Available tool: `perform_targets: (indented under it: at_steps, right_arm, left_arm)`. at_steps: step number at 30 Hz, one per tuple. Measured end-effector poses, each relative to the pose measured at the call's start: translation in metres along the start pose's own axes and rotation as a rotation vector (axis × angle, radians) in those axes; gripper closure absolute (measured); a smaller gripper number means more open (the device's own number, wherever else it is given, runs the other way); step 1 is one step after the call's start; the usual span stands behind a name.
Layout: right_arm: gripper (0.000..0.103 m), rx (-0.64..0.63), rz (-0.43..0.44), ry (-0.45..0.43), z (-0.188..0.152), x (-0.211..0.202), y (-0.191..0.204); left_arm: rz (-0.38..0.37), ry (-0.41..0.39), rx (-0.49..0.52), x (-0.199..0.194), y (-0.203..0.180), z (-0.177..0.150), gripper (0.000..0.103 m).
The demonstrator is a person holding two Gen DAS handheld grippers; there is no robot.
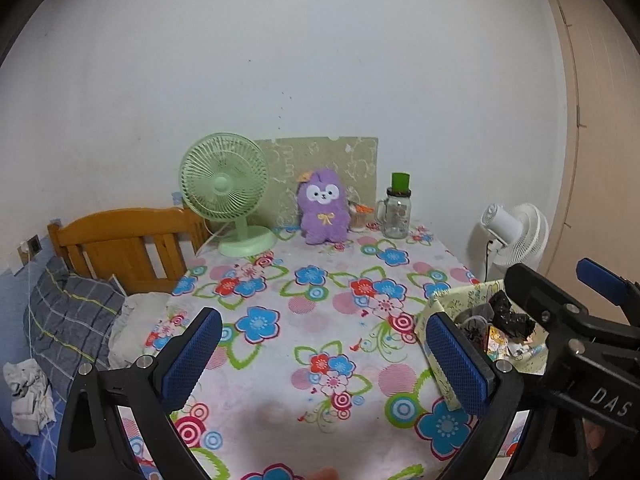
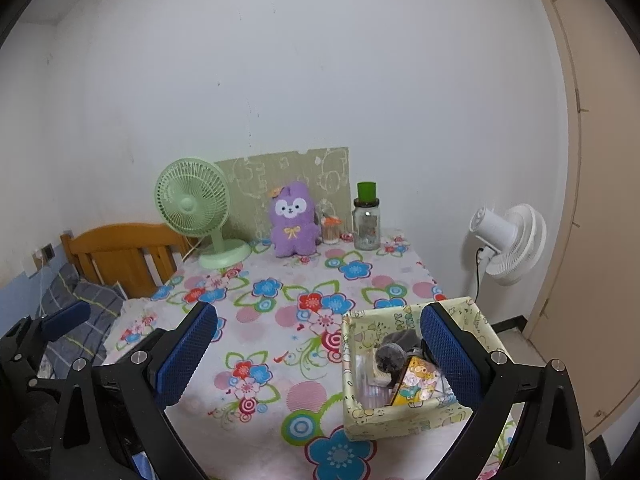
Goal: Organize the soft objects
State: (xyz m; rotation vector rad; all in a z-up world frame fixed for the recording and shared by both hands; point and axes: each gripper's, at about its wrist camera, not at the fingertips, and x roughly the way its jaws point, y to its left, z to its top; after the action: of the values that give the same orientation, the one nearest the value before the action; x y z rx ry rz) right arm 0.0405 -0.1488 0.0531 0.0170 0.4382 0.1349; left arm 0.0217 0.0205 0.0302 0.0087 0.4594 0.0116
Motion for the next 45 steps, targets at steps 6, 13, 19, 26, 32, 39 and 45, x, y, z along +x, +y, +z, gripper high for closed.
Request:
perform_targets:
  at_steps: [6,13,19,26,32,39,45]
  right_arm:
    - [0.000,0.009,-0.011,-0.019,0.001,-0.007,0.001]
    - [0.000,0.009,-0.011,-0.021,0.000,-0.009,0.001]
    - [0.000,0.005,-0.022,-0.026,0.000,-0.012,0.002]
    - [0.000,0.012,-0.027,-0.020,0.002,-0.010,-0.001]
    - [0.000,0.013,-0.033,-0.017,0.002,-0.009,-0.002]
    - [0.000,0.015,-0.038,-0.012,0.003,-0.007,-0.003]
    - [0.000,0.015,-0.038,-0.012,0.002,-0.007,-0.004]
  left_arm:
    - [0.006,-0.021,-0.026,-0.008,0.009,0.000,0.000]
    - [0.010,-0.020,-0.031,-0.009,0.011,-0.002,0.000]
    - [0.004,-0.023,-0.030,-0.008,0.010,-0.001,0.000]
    - [0.005,-0.022,-0.035,-0.008,0.010,-0.001,0.000]
    - [0.006,-0.021,-0.038,-0.007,0.011,-0.001,0.000]
    - [0.012,-0.017,-0.043,-0.005,0.012,-0.001,0.000]
    - [0.011,-0.017,-0.042,-0.005,0.012,-0.001,0.000]
